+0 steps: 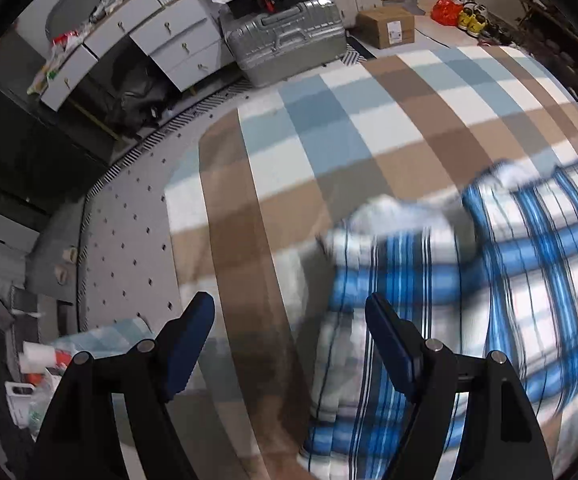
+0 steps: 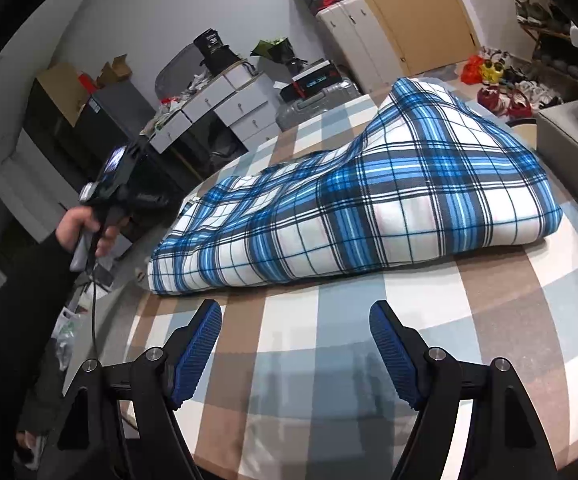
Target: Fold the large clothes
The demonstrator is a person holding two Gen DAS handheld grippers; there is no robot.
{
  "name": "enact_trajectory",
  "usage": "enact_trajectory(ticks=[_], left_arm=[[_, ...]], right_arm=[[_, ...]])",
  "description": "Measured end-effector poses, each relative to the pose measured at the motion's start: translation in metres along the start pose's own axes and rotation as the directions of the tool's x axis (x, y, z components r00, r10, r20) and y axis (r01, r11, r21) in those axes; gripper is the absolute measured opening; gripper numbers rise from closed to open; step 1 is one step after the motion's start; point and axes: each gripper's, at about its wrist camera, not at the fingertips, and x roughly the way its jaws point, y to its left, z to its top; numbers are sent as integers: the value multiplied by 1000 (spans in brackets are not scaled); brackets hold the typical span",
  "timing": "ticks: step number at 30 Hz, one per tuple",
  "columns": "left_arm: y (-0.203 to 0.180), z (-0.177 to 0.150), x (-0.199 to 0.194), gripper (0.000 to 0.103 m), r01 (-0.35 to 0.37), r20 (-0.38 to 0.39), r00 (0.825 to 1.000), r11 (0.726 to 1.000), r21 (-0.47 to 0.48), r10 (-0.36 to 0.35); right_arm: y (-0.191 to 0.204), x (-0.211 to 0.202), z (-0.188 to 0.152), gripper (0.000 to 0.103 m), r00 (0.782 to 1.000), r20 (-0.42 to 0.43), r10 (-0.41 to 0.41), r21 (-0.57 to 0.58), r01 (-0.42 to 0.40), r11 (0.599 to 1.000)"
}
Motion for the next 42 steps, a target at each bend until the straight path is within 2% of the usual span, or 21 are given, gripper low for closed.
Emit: enact_trajectory(ticks=[2, 7, 10, 11, 12, 13, 14, 17, 21, 24, 25, 28, 30, 31, 32, 33, 34, 35, 37, 38, 42], left_arm=[[-5, -1, 5, 74, 23, -8, 1000, 1000, 16, -22], [-24, 4, 32, 74, -36, -52, 998, 996, 82, 41], [-20, 5, 41, 74, 7, -56, 998, 999, 44, -5], [-16, 5, 41, 69, 23, -47, 999, 1000, 20, -22], [-12, 4, 42, 59, 53, -38, 998, 999, -9, -54], [-6, 5, 42, 20, 118, -40, 992, 992, -43, -120], [-2, 5, 42, 0, 141, -45, 988, 988, -69, -145], [7, 4, 35, 0, 177, -5, 984, 980, -86, -178], [24, 3, 27, 0, 175, 58, 984, 975, -138, -168], [47, 1, 27, 0, 83, 81, 995, 970, -229, -66], [53, -1, 29, 0, 76, 84, 995, 963, -257, -56], [69, -6, 34, 0, 137, 80, 990, 930, -341, -117], [69, -11, 33, 0, 245, 87, 969, 900, -361, -229], [66, -13, 33, 9, 296, 76, 954, 886, -356, -289], [62, -16, 34, 31, 335, 71, 941, 874, -352, -332], [58, -18, 33, 48, 363, 73, 930, 864, -348, -361], [52, -22, 33, 80, 406, 74, 911, 850, -336, -406], [48, -25, 32, 84, 412, 77, 909, 853, -320, -410], [41, -28, 31, 84, 425, 69, 902, 854, -300, -425], [36, -29, 35, 84, 436, 41, 895, 852, -291, -444], [24, -37, 48, 83, 433, -10, 889, 849, -303, -457]], right_arm=[[-1, 0, -1, 77, 1000, 0, -3, 9, 3, 1000], [-1, 1, -3, 77, 1000, -2, -28, 1, 28, 1000], [0, 1, -4, 77, 999, -4, -48, -13, 48, 999], [-1, 2, -4, 77, 999, -7, -50, -14, 50, 999], [-2, 3, -4, 77, 999, -9, -51, -14, 51, 999], [-3, 3, -4, 77, 998, -11, -54, -13, 54, 998], [-4, 5, -3, 77, 998, -15, -53, -11, 53, 999], [-4, 9, -4, 77, 998, -31, -49, -9, 49, 999], [0, 13, -6, 77, 998, -45, -45, -19, 44, 999], [3, 13, -6, 77, 998, -47, -46, -33, 45, 998], [4, 14, -6, 77, 998, -47, -47, -34, 45, 998], [1, 13, -6, 77, 998, -47, -44, -23, 43, 999], [-1, 12, -6, 77, 998, -43, -39, -11, 39, 999], [-3, 11, -6, 77, 999, -41, -33, 1, 33, 999], [-4, 10, -5, 77, 999, -38, -29, 10, 29, 1000], [-5, 9, -5, 77, 999, -34, -28, 18, 29, 999], [-6, 8, -4, 77, 999, -29, -29, 23, 30, 999], [-7, 6, -4, 77, 999, -22, -32, 28, 32, 999], [-10, 3, -2, 77, 999, -5, -40, 42, 40, 998], [-12, 1, -1, 77, 999, 2, -45, 50, 45, 998], [-24, -1, 6, 80, 996, 21, -90, 80, 88, 993]])
